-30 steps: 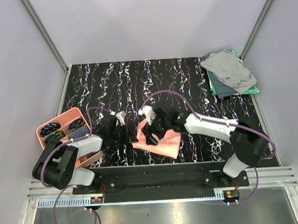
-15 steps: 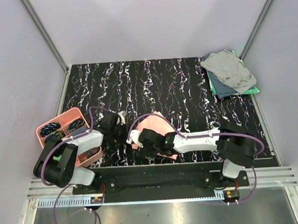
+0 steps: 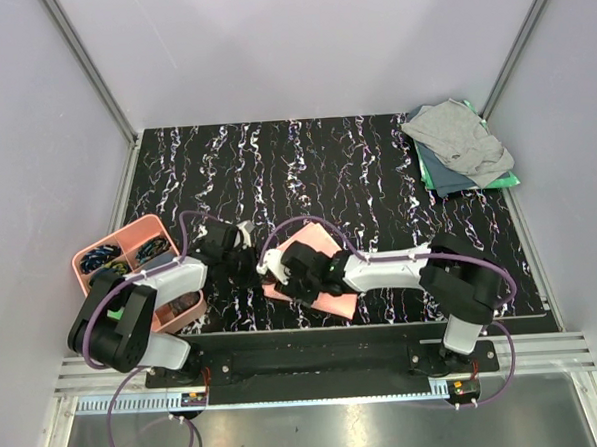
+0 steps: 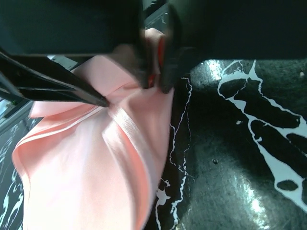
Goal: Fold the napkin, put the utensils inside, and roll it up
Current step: Roll the napkin with the utensil
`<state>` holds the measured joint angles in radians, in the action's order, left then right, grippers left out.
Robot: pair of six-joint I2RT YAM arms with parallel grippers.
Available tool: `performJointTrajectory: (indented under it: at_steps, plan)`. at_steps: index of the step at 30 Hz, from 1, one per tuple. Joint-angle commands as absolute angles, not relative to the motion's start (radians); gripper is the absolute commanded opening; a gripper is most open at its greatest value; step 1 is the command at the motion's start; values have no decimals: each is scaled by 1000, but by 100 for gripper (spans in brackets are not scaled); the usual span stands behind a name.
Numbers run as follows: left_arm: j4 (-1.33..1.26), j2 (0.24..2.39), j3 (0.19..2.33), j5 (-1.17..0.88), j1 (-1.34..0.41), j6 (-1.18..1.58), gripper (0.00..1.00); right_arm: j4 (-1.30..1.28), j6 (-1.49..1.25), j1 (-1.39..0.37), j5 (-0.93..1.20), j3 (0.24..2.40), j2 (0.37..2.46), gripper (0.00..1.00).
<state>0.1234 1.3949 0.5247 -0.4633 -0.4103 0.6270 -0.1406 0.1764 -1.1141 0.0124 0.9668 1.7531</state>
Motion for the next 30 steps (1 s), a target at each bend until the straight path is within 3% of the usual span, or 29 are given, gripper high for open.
performJointTrajectory:
  at_steps: [1, 3, 6, 9, 17, 30]
  plan:
    - [124, 1332, 551, -448, -390, 629, 42, -247, 134, -1039, 260, 971, 1807, 39]
    - [124, 1287, 542, -430, -379, 630, 58, -256, 120, -1002, 360, 971, 1815, 38]
    - [127, 1224, 509, -405, -362, 629, 70, -264, 101, -956, 483, 982, 1842, 35]
    - [118, 1174, 483, -406, -362, 612, 75, -278, 87, -914, 607, 1008, 1867, 34]
    - [57, 1146, 427, -456, -362, 601, 76, -333, 55, -835, 819, 1094, 1947, 32]
    - [-133, 1170, 324, -537, -362, 652, 68, -431, 49, -772, 891, 1178, 2065, 32]
